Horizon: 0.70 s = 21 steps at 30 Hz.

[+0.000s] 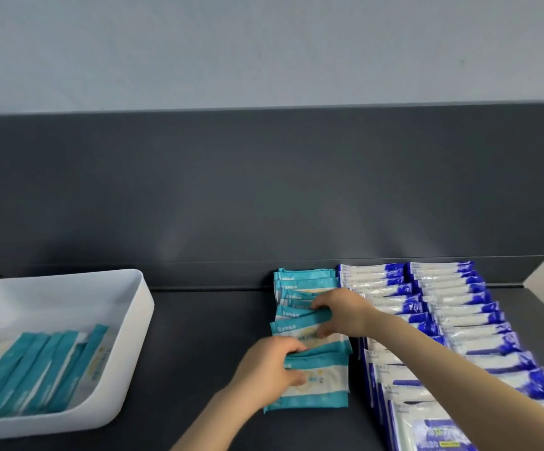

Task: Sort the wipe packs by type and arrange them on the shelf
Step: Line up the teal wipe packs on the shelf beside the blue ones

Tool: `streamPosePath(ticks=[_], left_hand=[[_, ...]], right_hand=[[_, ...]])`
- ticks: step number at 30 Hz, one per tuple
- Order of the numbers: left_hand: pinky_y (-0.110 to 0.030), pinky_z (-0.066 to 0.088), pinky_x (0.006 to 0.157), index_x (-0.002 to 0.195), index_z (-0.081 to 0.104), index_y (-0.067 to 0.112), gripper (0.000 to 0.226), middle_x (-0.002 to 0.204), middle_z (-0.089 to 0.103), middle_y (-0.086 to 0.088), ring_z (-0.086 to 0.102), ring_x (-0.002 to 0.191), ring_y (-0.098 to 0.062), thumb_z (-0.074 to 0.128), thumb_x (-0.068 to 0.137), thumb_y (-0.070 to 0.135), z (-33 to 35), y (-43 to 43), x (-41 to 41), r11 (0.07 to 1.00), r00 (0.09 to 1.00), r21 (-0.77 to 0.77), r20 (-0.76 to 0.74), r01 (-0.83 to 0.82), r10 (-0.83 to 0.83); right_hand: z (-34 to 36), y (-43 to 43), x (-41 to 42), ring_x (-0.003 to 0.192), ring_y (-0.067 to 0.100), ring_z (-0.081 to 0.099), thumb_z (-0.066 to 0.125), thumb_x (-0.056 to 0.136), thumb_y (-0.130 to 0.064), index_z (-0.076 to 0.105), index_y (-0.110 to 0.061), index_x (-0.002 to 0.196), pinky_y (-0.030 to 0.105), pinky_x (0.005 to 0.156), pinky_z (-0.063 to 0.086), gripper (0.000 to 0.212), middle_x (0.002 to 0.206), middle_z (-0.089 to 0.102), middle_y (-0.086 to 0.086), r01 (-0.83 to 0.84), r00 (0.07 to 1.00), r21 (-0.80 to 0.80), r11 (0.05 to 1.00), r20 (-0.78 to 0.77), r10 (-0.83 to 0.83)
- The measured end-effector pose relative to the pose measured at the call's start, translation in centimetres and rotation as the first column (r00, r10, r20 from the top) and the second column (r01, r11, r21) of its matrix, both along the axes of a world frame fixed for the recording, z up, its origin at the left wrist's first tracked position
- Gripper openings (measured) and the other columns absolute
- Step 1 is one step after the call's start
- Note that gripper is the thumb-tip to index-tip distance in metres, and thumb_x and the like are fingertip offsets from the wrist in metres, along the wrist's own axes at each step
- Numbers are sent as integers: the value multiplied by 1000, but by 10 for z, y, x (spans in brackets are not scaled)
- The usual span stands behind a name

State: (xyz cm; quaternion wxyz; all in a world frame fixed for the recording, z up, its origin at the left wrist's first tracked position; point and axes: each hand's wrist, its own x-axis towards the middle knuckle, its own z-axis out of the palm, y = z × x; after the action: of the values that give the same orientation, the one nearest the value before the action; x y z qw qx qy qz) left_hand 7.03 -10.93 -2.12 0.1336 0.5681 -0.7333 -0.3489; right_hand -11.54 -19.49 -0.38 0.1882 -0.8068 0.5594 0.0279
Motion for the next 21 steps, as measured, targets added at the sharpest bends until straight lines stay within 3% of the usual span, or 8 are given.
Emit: streamPosePath(ticks=[5, 9, 12, 15, 18, 21], left_hand=[[-14, 37, 95, 127, 57, 31, 51, 121, 52, 16, 48, 117, -5, 73, 80, 25, -16, -6, -30, 986, 997, -142, -9, -83, 82], [-13, 36, 91, 135, 43, 33, 66, 124, 39, 19, 36, 119, -2, 73, 77, 43, -29, 11, -27, 945, 975, -247, 7, -214, 222], [-13, 41, 82, 132, 41, 35, 70, 121, 40, 20, 44, 111, 2, 76, 72, 48, -38, 27, -13, 911, 928, -176, -72, -373, 366], [-13, 47, 68, 120, 50, 33, 53, 105, 54, 20, 57, 90, 6, 76, 75, 41, -43, 38, -8, 900, 893, -31, -148, -434, 425], [-24, 55, 72, 116, 53, 34, 48, 98, 63, 17, 63, 84, 2, 78, 76, 32, -45, 37, -15, 890, 873, 1, -197, -455, 447], [-23, 55, 72, 118, 47, 42, 56, 104, 59, 19, 61, 89, 1, 79, 74, 32, -40, 33, -25, 888, 871, -4, -199, -460, 450]], right_hand=[[-6, 3, -3, 99, 16, 56, 72, 74, -41, 63, -26, 112, 26, 75, 40, 42, 108, 63, -6, 30, 1000, -34, 999, 7, -30], [-9, 10, -6, 110, 17, 54, 66, 82, -39, 57, -28, 123, 29, 85, 45, 44, 120, 59, -7, 46, 998, -83, 995, -28, -49], [-11, 15, -9, 110, 19, 55, 59, 88, -38, 56, -27, 124, 32, 86, 47, 37, 120, 60, -4, 33, 998, -107, 994, -45, -38], [-15, 19, -10, 106, 21, 57, 52, 93, -37, 58, -26, 122, 32, 84, 47, 31, 118, 62, -2, 11, 997, -144, 990, -71, -21], [-17, 21, -11, 112, 21, 56, 52, 93, -22, 52, -29, 131, 33, 91, 47, 38, 126, 60, -5, -34, 998, -139, 990, -64, 25], [-17, 22, -15, 111, 22, 56, 50, 90, -12, 50, -31, 131, 32, 91, 45, 46, 124, 61, -5, -65, 996, -176, 982, -77, 52]])
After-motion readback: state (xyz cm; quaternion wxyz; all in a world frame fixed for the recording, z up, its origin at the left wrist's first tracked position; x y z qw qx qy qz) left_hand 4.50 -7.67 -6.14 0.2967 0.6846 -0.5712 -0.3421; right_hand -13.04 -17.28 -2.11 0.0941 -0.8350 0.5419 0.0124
